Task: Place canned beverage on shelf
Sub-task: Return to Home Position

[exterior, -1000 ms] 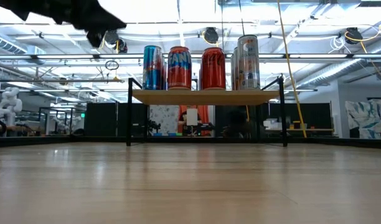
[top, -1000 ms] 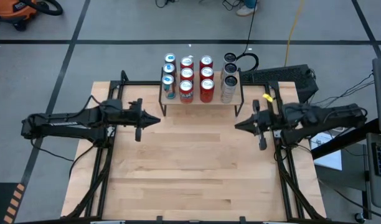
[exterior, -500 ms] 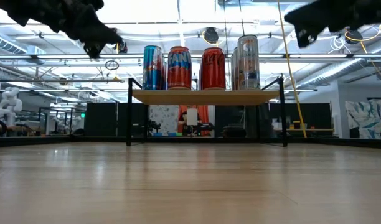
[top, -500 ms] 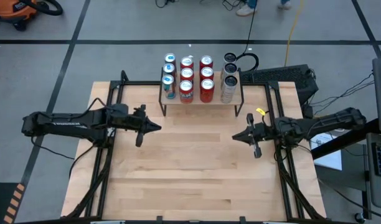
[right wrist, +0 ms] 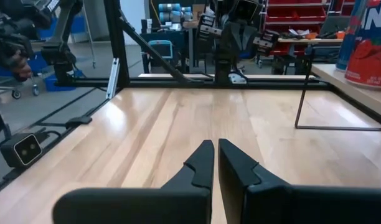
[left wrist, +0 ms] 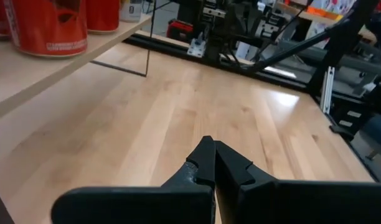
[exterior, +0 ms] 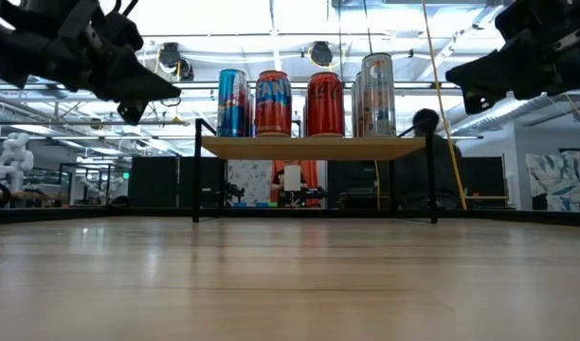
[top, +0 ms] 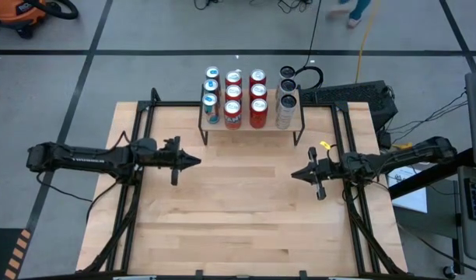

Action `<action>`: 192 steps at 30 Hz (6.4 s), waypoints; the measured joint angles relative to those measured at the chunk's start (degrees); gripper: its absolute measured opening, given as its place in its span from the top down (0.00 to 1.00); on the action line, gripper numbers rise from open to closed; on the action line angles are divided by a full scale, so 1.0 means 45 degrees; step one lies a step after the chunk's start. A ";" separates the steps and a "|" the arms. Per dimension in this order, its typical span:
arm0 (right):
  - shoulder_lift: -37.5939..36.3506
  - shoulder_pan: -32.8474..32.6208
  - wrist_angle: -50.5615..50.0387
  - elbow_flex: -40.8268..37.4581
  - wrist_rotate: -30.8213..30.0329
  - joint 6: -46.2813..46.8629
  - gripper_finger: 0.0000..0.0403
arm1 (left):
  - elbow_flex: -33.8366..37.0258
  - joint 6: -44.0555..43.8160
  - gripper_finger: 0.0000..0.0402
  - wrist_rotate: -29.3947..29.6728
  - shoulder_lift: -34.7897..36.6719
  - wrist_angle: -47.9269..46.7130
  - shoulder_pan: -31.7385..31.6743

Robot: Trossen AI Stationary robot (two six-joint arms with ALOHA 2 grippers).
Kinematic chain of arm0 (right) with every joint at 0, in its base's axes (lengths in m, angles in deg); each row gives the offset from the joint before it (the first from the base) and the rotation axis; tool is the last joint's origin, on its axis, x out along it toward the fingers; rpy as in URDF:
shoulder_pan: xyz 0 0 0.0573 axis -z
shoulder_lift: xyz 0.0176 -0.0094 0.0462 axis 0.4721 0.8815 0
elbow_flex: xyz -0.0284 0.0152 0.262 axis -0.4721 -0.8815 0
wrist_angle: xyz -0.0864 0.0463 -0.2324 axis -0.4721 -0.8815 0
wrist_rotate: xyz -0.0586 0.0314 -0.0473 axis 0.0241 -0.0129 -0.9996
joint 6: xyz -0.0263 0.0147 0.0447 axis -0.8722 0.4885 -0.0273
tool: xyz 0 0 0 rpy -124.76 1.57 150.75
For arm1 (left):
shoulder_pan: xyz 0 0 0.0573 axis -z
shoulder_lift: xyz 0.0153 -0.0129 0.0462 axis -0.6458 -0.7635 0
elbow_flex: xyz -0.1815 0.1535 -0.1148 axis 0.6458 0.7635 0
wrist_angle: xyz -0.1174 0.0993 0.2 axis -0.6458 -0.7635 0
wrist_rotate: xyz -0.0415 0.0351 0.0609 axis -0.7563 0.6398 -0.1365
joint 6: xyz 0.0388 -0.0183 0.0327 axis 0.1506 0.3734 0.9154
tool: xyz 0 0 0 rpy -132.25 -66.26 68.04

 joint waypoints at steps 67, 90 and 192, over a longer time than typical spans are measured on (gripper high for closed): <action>-0.4598 0.0039 -0.3293 -0.1391 -0.0288 0.0810 1.00 | 0.3026 0.1378 1.00 0.0114 0.8256 -0.2848 0.0010; -0.6495 0.0039 -0.4363 -0.1396 -0.0715 -0.0046 1.00 | 0.3030 0.1944 1.00 0.0286 0.8650 -0.2901 0.0010; -0.6485 0.0850 -0.4401 -0.1391 0.0322 -0.0283 1.00 | 0.3040 0.2959 1.00 0.0387 0.8451 -0.2907 0.1088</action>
